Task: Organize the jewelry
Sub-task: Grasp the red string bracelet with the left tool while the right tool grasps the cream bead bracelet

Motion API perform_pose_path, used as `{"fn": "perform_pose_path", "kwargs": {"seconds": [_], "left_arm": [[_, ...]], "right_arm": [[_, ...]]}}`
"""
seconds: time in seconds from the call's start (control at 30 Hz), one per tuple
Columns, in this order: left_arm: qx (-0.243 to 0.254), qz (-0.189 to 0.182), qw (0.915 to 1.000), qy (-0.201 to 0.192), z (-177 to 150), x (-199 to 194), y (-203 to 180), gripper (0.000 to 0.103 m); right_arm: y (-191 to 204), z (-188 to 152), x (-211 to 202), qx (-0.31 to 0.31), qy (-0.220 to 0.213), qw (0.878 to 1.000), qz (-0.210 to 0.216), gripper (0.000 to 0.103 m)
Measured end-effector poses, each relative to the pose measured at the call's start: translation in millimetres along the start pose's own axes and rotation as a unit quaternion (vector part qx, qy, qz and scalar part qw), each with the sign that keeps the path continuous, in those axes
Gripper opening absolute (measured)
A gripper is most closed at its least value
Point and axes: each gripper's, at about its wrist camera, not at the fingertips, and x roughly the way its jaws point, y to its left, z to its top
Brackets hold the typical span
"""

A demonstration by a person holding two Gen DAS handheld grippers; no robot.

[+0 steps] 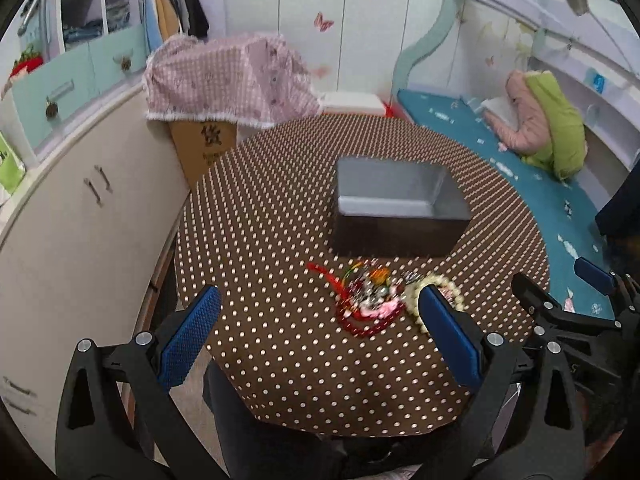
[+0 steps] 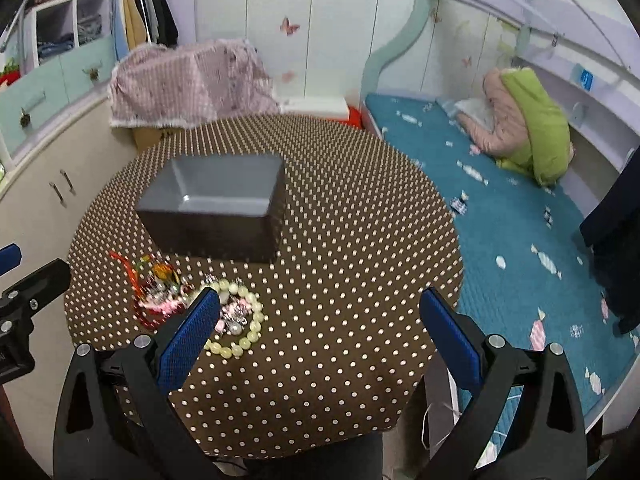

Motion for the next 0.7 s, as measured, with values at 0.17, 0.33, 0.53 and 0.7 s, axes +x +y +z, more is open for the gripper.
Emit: {"fn": "perform_pose_path", "kwargs": {"seconds": [0.17, 0.33, 0.53, 0.7], "left_arm": [[-0.009, -0.001, 0.9991, 0.042, -7.5, 28.9, 8.6, 0.098], [-0.018, -0.004, 0.9969, 0.077, -12.3, 52.0, 13.7, 0.098], [-0.033, -0.003, 0.9937, 0.107, -15.7, 81.9, 20.6, 0.098], [-0.047, -0.01, 0.9934, 0.104, -13.5, 93.0, 28.0, 0.098]], "right_arm": [[1.9, -6.4, 28.8, -0.001, 0.039, 0.999, 0.008, 0.096], [2.6, -13.4, 50.7, -0.001, 0.065, 0.998, 0.013, 0.096], [2.4, -19.2, 69.5, -0.014, 0.085, 0.996, -0.01, 0.096], [4.3, -18.2, 74.1, -0.018, 0.081, 0.997, 0.001, 0.096]]}}
